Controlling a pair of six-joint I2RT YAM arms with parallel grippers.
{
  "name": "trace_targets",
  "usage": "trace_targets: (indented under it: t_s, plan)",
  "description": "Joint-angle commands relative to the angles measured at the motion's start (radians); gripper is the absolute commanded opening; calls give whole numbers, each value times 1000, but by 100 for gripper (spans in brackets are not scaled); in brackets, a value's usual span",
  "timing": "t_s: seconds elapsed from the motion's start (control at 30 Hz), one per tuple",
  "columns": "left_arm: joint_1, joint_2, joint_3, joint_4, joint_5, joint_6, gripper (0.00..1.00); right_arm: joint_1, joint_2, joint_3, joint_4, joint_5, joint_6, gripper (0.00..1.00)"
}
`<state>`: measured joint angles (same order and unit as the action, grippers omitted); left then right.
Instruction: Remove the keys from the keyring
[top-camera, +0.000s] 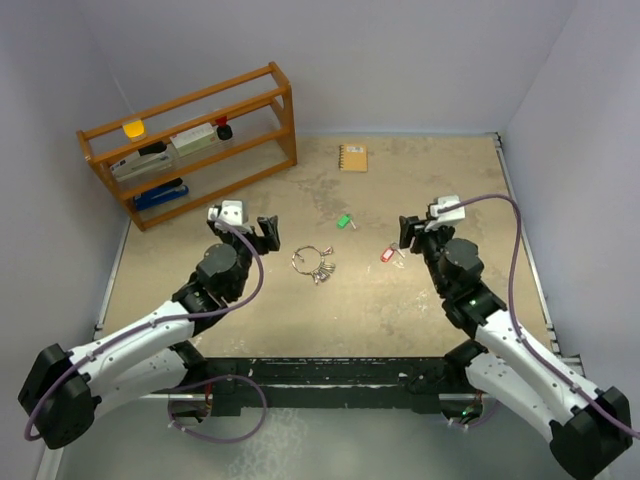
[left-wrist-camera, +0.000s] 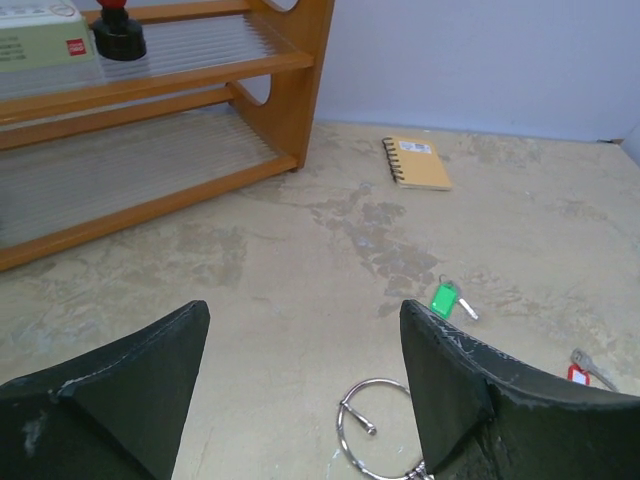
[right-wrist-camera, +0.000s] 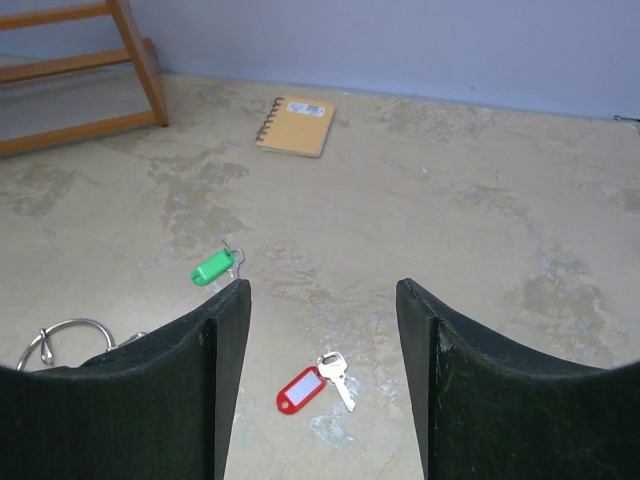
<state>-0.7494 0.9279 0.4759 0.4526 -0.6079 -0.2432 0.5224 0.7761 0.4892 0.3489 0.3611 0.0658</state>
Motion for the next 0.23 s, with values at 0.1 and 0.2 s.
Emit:
trace_targets:
  t_s: [0.1,0.2]
  plan:
    - [-6,-133,-60,-96,-60,1,74,0,-145,-57,51,116,19,62]
    - [-5,-198,-71,-123,-67,0,75,1,-197,-88,67,157,22,63]
